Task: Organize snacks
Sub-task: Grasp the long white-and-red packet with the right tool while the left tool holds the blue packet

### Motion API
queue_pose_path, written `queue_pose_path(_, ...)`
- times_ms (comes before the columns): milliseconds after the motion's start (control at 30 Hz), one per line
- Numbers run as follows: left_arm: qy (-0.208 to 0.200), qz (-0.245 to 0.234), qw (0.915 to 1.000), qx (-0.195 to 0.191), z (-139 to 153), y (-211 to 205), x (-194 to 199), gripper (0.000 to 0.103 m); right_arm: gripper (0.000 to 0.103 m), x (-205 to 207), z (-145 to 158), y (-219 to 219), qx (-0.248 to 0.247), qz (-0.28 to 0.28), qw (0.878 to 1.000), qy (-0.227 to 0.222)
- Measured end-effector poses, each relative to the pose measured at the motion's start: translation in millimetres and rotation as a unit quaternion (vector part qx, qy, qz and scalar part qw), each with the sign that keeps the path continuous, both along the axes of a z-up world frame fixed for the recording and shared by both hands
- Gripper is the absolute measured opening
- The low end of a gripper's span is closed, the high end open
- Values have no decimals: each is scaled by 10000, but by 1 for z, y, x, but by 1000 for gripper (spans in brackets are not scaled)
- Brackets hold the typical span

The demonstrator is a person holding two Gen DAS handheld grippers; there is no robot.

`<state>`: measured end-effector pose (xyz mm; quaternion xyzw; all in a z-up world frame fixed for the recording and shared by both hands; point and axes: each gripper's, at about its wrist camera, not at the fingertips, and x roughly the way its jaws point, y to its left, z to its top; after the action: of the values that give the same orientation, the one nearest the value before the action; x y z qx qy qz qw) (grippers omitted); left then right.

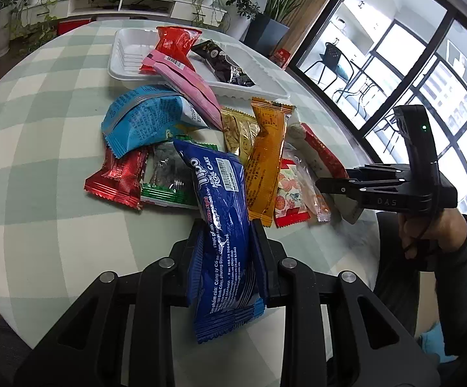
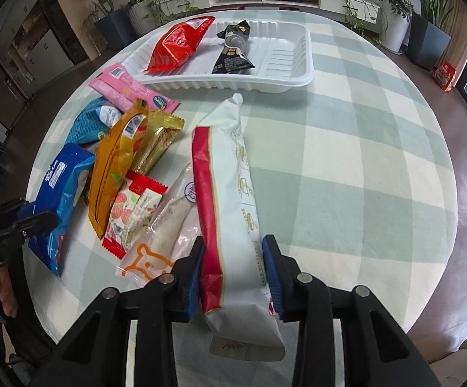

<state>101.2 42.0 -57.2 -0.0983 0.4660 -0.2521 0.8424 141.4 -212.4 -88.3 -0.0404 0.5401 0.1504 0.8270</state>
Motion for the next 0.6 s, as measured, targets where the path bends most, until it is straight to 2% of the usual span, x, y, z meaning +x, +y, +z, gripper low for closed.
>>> queue_pose_path(133,11,7,10000,-42,-2,1,-2,25,23,-3,0,0,-218,-44,9997,-85)
queue_pose_path(433,-23,90,9998,-194,1,9,-3,25,17,-8,7,-22,419,-429,9978,-266)
queue_pose_path(600,-47,120,9996,-265,4,12,-5,25,16,-9,16,-28,705,-580,9950,-402)
